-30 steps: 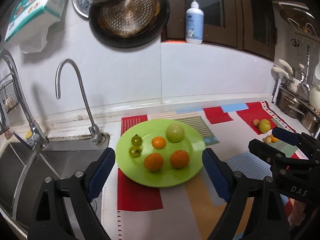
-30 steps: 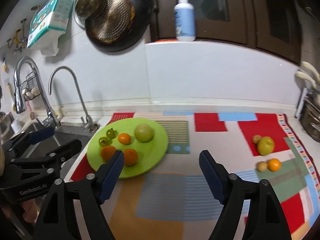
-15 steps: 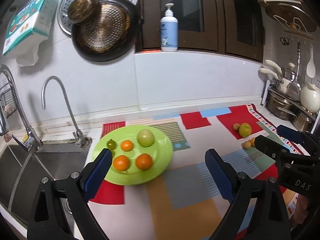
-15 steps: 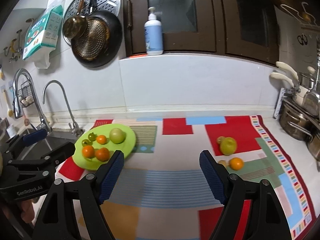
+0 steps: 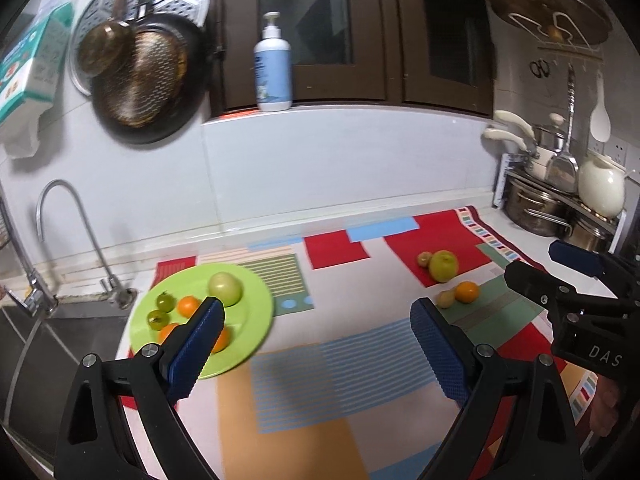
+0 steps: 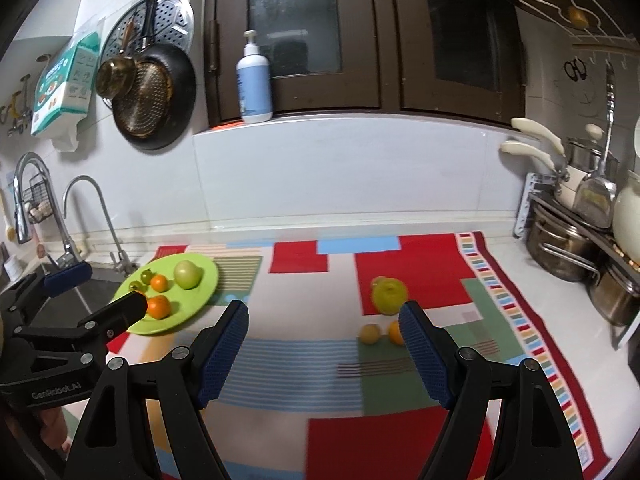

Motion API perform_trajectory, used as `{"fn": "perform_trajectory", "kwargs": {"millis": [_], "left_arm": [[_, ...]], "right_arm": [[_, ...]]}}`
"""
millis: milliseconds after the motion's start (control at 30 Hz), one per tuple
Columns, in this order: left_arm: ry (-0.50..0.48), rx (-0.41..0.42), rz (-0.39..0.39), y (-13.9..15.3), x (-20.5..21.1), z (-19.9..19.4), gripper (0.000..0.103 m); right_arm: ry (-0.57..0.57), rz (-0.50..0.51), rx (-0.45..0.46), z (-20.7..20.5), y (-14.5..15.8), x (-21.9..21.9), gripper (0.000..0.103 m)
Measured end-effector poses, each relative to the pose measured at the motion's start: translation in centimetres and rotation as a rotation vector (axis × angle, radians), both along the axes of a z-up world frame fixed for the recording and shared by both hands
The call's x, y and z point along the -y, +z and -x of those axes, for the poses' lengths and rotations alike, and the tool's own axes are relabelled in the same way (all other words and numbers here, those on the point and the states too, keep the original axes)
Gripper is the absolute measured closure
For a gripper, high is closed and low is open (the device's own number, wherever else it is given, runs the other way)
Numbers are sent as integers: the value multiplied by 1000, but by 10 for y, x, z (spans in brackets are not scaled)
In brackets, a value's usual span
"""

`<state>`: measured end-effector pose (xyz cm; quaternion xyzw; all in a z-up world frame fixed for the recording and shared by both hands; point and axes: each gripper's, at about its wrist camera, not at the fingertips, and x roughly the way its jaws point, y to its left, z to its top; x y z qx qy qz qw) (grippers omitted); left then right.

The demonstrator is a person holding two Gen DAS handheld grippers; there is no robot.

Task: Organize fruits
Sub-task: 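Withdraw both open tools from the plate toward the remaining fruits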

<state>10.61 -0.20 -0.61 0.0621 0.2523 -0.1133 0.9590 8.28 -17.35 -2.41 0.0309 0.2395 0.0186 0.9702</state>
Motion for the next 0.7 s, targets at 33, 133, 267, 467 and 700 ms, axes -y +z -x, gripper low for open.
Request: {"fn": "perform_trajectory", "kwargs": {"millis": [33, 133, 267, 467, 700], "left_arm": [[-6, 1, -3, -1, 5, -1, 8], [-35, 2, -6, -2, 20, -4, 8], [-74, 6, -23, -5, 43, -9, 8], [-131, 12, -53, -10, 69, -17, 8], [-213, 2, -102, -25, 98, -38, 8]], "right_arm": [[-3, 2, -2, 0, 0, 5, 25], [-9, 18, -5, 0, -2, 19, 25], [-1, 44, -10, -4, -3, 33, 25], [20, 44, -47, -16, -11, 56, 25], [59, 70, -114, -37, -31, 74, 25]]}}
